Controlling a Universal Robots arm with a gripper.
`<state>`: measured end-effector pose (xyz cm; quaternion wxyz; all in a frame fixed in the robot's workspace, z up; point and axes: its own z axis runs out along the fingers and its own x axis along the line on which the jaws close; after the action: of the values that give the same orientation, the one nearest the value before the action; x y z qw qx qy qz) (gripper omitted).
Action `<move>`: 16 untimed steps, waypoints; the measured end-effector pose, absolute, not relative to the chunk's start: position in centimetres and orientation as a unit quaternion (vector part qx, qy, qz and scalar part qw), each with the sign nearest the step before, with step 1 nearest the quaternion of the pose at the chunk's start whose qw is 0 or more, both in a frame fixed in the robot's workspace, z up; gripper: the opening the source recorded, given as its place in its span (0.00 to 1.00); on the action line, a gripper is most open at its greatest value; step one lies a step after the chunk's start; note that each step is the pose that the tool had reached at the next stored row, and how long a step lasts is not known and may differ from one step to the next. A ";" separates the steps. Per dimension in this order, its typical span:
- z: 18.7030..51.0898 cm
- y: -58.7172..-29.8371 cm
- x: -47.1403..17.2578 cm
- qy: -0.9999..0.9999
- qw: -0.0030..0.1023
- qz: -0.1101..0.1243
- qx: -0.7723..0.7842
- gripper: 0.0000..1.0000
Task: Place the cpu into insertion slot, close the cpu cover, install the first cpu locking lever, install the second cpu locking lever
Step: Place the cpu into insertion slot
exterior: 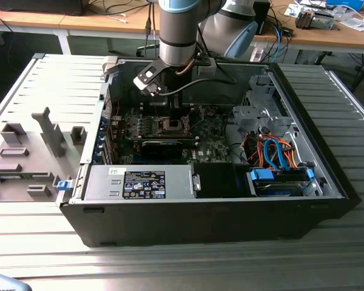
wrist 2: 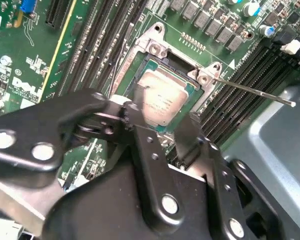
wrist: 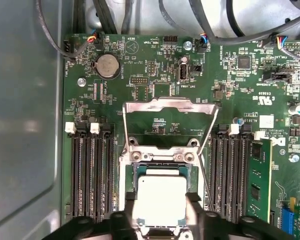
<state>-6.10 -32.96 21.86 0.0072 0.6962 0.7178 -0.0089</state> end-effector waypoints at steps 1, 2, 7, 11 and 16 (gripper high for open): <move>21.9 -33.0 -6.1 0.719 0.007 -0.009 0.695 0.47; 21.9 -33.0 -6.1 0.721 0.007 -0.009 0.693 0.41; 21.9 -33.0 -6.2 0.747 0.007 -0.009 0.665 0.17; 21.9 -33.0 -6.2 0.755 0.008 -0.009 0.656 0.11; 22.2 -33.0 -6.2 0.755 0.008 -0.009 0.656 0.11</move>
<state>-6.21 -32.96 22.20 0.0076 0.6562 0.7545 -0.0085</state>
